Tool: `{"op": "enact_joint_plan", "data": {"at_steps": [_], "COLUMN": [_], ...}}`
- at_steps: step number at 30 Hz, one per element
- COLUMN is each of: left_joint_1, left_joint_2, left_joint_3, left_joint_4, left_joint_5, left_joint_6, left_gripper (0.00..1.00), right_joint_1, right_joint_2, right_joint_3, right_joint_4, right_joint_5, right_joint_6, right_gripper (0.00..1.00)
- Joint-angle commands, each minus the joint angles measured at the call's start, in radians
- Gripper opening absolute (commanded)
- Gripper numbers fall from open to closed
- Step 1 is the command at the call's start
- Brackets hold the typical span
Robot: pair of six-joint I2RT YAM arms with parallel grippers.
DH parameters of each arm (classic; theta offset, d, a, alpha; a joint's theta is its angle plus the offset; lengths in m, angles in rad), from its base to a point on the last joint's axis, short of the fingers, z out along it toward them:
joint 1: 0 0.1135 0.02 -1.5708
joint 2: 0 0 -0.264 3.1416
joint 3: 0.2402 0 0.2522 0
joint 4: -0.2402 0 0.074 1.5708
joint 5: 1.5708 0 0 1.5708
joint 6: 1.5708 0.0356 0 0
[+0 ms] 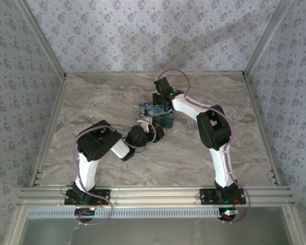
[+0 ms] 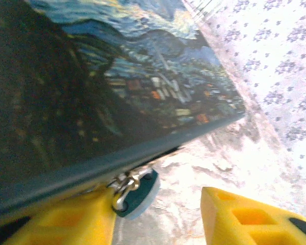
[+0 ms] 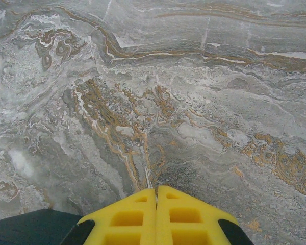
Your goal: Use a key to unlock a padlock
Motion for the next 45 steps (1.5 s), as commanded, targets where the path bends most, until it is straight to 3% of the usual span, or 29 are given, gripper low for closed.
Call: {"op": "enact_joint_plan", "data": {"at_steps": [1, 5, 8, 12, 14, 19, 25, 39, 45], "left_joint_1": [0.008, 0.008, 0.004, 0.002, -0.002, -0.021, -0.012, 0.024, 0.043], "left_joint_2": [0.022, 0.039, 0.037, 0.035, 0.026, 0.008, 0.033, 0.037, -0.002], "left_joint_3": [0.004, 0.010, 0.013, 0.013, 0.016, 0.050, 0.077, 0.036, 0.020], "left_joint_4": [0.097, 0.143, 0.120, 0.101, 0.065, -0.076, -0.126, -0.040, -0.080], "left_joint_5": [0.043, 0.102, 0.089, 0.078, 0.055, -0.018, -0.065, -0.003, 0.082], "left_joint_6": [-0.004, -0.020, -0.020, -0.024, -0.011, 0.018, 0.011, 0.002, 0.015], "left_gripper": [0.51, 0.44, 0.53, 0.54, 0.61, 0.61, 0.37, 0.13, 0.03], "right_joint_1": [0.015, 0.013, 0.015, 0.016, 0.016, 0.016, 0.019, 0.019, 0.015], "right_joint_2": [-0.019, -0.021, -0.021, -0.021, -0.022, -0.022, -0.022, -0.028, -0.030], "right_joint_3": [-0.024, -0.028, -0.028, -0.032, -0.035, -0.035, -0.037, -0.056, -0.058], "right_joint_4": [-0.073, -0.072, -0.069, -0.066, -0.064, -0.061, -0.062, -0.057, -0.058], "right_joint_5": [-0.017, -0.014, -0.017, -0.016, -0.017, -0.017, -0.018, -0.015, -0.014], "right_joint_6": [0.006, 0.008, 0.009, 0.009, 0.011, 0.013, 0.014, 0.016, 0.015], "right_gripper": [0.00, 0.00, 0.00, 0.00, 0.00, 0.00, 0.00, 0.00, 0.00]}}
